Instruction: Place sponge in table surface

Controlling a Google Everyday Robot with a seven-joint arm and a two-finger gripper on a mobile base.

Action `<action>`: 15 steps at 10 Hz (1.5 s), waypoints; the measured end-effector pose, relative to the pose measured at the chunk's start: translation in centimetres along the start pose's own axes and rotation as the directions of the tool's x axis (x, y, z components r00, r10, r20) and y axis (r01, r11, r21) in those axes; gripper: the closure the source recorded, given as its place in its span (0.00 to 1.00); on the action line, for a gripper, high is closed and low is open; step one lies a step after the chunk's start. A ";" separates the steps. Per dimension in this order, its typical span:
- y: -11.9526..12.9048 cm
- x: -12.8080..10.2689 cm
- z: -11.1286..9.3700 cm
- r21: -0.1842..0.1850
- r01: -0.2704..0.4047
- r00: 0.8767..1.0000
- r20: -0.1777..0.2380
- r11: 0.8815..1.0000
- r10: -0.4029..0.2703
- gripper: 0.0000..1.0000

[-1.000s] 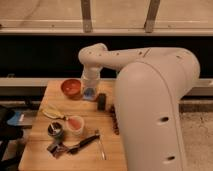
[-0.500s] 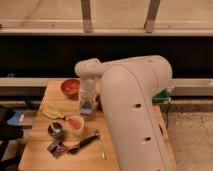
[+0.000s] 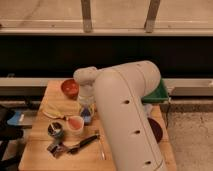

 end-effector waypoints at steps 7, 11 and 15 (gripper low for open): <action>-1.2 -0.6 0.5 0.034 -0.043 0.999 -0.014 0.998 0.043 0.29; -1.7 -0.7 -0.2 0.024 -0.059 0.998 0.009 0.998 0.058 0.29; -1.7 -1.0 -3.9 0.013 -0.046 0.995 0.088 0.999 0.044 0.29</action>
